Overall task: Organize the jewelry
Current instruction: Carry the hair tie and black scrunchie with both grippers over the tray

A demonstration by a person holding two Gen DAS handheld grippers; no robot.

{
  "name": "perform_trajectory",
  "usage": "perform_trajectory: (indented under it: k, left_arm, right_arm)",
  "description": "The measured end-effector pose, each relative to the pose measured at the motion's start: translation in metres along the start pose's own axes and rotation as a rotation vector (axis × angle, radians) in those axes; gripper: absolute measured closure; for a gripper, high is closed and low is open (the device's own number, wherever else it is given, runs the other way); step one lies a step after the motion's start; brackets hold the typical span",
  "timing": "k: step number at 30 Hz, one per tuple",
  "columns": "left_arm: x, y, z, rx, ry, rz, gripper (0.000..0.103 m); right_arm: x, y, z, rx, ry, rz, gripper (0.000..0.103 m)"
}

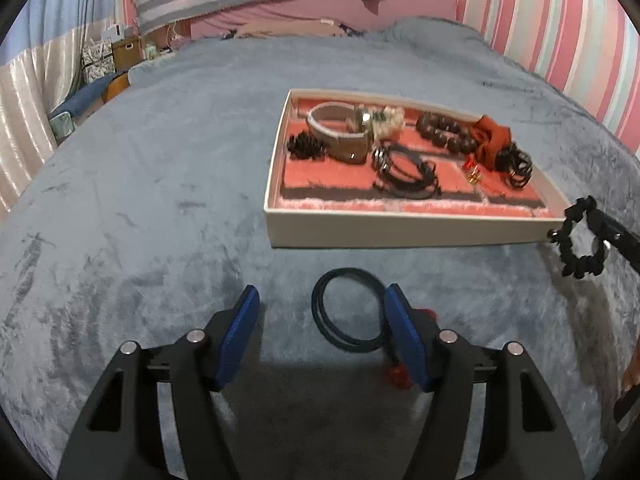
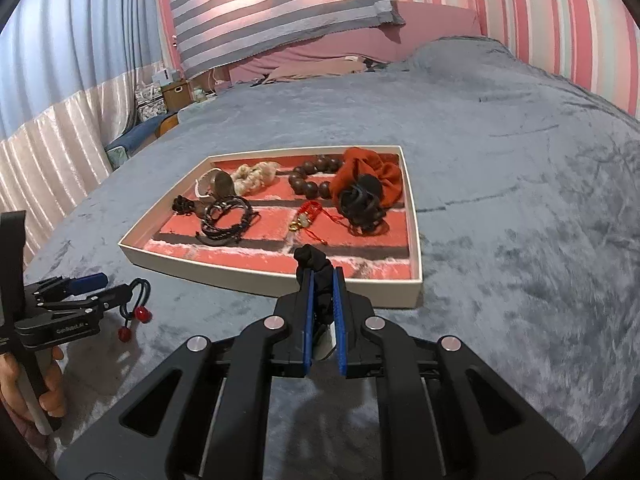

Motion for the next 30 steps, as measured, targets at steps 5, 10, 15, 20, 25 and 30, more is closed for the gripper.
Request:
perform_trajectory:
  k: [5, 10, 15, 20, 25, 30]
  left_arm:
    - [0.017, 0.000, -0.009, 0.001, -0.022, -0.054, 0.039]
    - [0.024, 0.005, -0.006, 0.039, -0.008, -0.056, 0.041]
    - [0.027, 0.013, -0.001, 0.057, -0.049, -0.045, 0.083]
    - [0.020, 0.009, 0.007, 0.095, -0.027, -0.018, 0.099]
    - [0.003, 0.003, 0.010, 0.094, -0.044, 0.036, 0.100]
    - [-0.027, 0.003, 0.013, 0.082, -0.064, 0.109, 0.100]
  right_arm:
    - [0.005, -0.007, 0.007, 0.015, 0.000, -0.013, 0.093]
    - [0.011, -0.011, 0.013, 0.036, 0.007, -0.022, 0.093]
    - [0.013, -0.012, 0.014, 0.039, 0.007, -0.024, 0.093]
    - [0.015, -0.014, 0.017, 0.045, 0.007, -0.027, 0.093]
    - [0.014, -0.015, 0.016, 0.039, 0.008, -0.021, 0.093]
    - [0.010, -0.013, 0.014, 0.039, 0.012, -0.011, 0.093]
Point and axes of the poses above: each gripper's, at about its wrist camera, not at the fingertips, and x roughly the way its jaws point, z to its right, y to its top, the point moved 7 cm from there along x, roughly the way its jaws point, and after that the axes turned 12 degrees about -z, right-handed, at the moved point
